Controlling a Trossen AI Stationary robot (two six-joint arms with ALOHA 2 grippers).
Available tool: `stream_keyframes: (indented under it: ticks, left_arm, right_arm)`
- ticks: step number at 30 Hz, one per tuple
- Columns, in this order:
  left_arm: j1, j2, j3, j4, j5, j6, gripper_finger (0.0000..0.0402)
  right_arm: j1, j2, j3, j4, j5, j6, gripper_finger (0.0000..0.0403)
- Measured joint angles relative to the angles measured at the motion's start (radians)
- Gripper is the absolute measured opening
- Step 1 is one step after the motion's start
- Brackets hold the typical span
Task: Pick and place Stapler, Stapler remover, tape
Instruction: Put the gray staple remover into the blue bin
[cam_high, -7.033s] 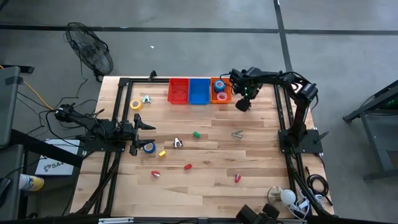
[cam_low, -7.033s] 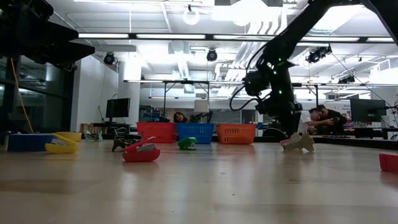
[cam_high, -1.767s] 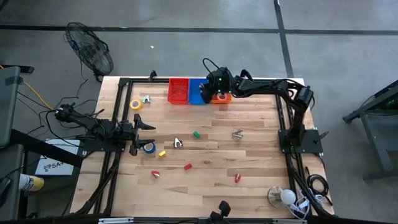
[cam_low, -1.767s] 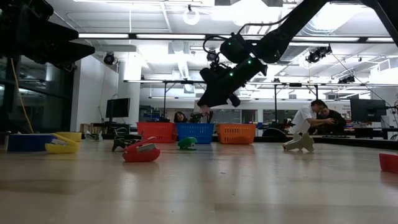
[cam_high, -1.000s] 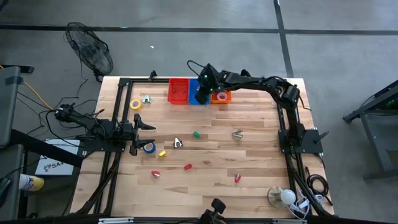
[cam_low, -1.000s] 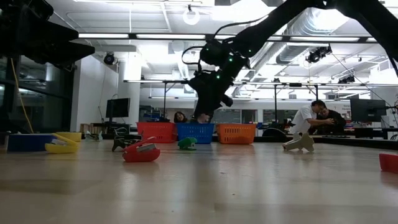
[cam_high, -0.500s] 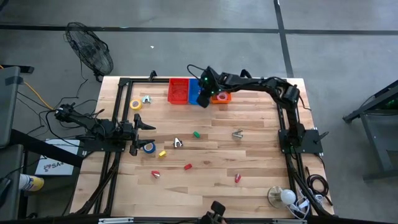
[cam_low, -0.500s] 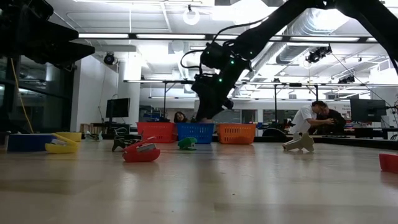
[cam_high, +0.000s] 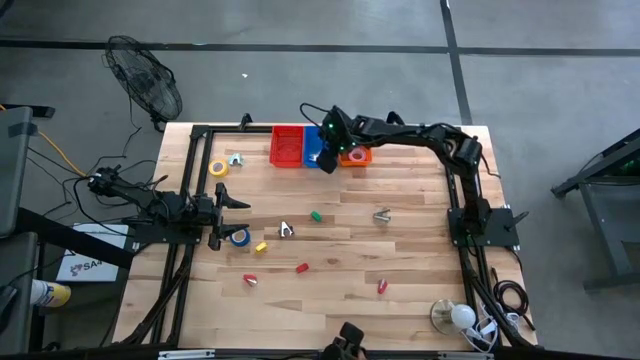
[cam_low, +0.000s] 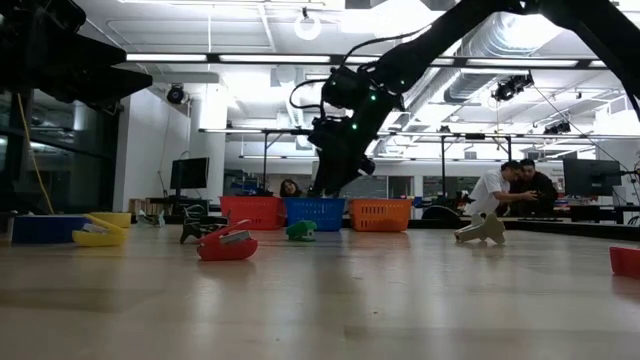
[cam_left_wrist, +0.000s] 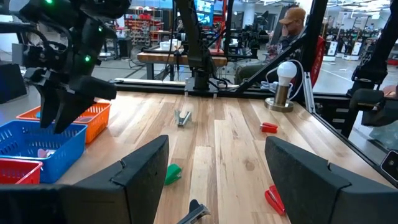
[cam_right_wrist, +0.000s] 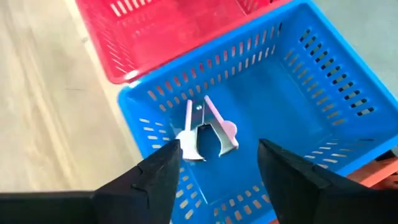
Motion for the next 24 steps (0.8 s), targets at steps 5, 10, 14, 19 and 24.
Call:
stream_keyframes:
  ticks: [5,10,14,19,24]
  left_arm:
    - [0.0,0.0,0.0,0.0,0.0,0.0,0.0262]
    - [0.0,0.0,0.0,0.0,0.0,0.0,0.0262]
    - [0.0,0.0,0.0,0.0,0.0,0.0,0.0262]
    - [0.0,0.0,0.0,0.0,0.0,0.0,0.0262]
    - [0.0,0.0,0.0,0.0,0.0,0.0,0.0262]
  right_arm:
    - [0.0,-0.002,0.109,-0.221,-0.001,-0.046,0.0204]
    - [0.007,-0.004,0.228,-0.532,0.014,-0.067,0.0204]
    - [0.026,-0.005,0.27,-0.782,0.072,-0.069,0.0204]
    - [0.058,-0.005,0.239,-0.97,0.147,-0.032,0.0204]
    - [0.109,-0.005,0.19,-1.021,0.143,-0.068,0.0204]
